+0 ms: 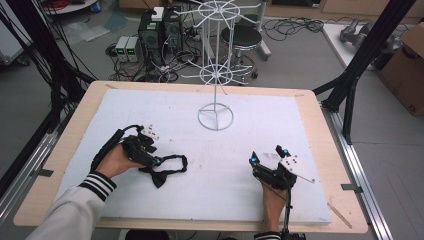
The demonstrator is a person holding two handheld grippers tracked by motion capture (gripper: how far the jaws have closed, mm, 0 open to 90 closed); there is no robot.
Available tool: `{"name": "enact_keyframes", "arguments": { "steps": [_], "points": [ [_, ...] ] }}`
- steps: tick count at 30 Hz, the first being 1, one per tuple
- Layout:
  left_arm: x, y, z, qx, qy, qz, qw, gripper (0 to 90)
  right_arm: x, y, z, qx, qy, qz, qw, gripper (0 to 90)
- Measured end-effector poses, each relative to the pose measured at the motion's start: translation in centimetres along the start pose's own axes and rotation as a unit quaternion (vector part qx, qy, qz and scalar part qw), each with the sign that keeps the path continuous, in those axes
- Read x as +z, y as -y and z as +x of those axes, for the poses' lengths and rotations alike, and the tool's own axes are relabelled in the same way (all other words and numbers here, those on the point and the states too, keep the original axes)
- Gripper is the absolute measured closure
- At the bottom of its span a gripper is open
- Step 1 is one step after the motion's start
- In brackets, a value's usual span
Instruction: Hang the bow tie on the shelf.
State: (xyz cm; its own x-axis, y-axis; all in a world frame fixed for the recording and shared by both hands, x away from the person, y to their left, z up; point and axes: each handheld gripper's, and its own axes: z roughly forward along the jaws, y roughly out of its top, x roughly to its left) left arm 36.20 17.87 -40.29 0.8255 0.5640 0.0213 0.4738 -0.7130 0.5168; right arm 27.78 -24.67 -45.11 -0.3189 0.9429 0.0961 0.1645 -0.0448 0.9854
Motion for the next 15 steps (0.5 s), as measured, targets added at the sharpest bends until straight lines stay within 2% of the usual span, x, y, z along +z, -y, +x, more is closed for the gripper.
{"name": "enact_keyframes", "arguments": {
  "steps": [1, 3, 4, 6, 11, 15],
  "points": [
    [0.04, -0.1, 0.0, 0.006, -0.001, 0.005, 1.0, 53.0, 0.0, 0.0, 0.0, 0.0, 0.0, 0.0, 1.0, 8.2],
    [0.26, -0.23, -0.16, -0.003, 0.004, 0.008, 1.0, 53.2, 0.01, 0.0, 0.01, 0.0, 0.001, 0.0, 1.0, 8.2],
    [0.31, -0.34, -0.16, 0.002, 0.004, 0.02, 0.9998, 53.3, -0.02, 0.0, 0.01, 0.003, 0.001, 0.001, 1.0, 8.2],
    [0.49, -0.45, -0.19, 0.005, 0.002, 0.028, 0.9996, 53.6, -0.02, 0.0, 0.01, 0.003, 0.001, 0.001, 1.0, 8.2],
    [0.85, -0.49, -0.2, 0.014, 0.006, 0.04, 0.9991, 57.1, -0.02, 0.0, 0.0, 0.003, 0.0, 0.001, 1.0, 8.2],
    [0.98, -0.5, -0.3, 0.013, 0.005, 0.044, 0.999, 61.4, -0.02, 0.01, -0.01, 0.006, 0.0, 0.001, 1.0, 8.2]
  ]
}}
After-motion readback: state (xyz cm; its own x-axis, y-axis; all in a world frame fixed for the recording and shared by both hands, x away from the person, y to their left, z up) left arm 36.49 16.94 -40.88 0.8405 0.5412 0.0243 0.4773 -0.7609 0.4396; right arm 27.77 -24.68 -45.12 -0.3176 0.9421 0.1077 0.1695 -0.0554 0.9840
